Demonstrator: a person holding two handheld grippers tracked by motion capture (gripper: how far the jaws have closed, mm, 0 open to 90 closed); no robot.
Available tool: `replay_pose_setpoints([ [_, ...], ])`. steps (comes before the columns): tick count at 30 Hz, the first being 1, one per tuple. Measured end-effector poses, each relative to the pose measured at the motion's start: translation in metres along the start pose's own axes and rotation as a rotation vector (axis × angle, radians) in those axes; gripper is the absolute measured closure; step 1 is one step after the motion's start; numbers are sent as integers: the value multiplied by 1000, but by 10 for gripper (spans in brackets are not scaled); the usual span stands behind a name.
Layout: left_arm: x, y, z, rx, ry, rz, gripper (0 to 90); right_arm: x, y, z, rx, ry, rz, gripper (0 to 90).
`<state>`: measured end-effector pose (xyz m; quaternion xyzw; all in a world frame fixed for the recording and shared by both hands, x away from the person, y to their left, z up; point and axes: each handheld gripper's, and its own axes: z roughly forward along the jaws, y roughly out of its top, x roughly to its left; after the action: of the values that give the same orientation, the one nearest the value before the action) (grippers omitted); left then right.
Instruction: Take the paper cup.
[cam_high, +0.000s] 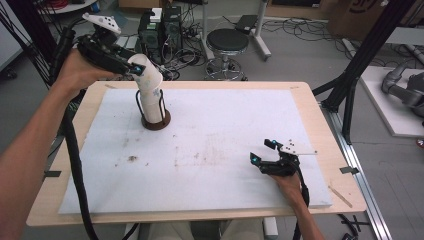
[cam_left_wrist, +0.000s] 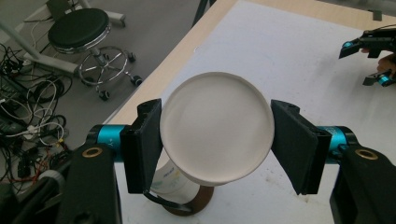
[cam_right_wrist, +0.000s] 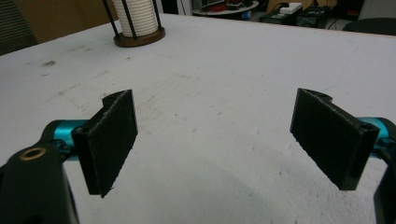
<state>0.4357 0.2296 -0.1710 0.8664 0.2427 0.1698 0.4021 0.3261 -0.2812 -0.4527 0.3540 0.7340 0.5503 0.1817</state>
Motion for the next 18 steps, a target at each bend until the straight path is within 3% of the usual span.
replay_pose_setpoints([
  [18,-29,-37,0,-109,-77,-16,369,0,0,0,3,-22,1,151],
])
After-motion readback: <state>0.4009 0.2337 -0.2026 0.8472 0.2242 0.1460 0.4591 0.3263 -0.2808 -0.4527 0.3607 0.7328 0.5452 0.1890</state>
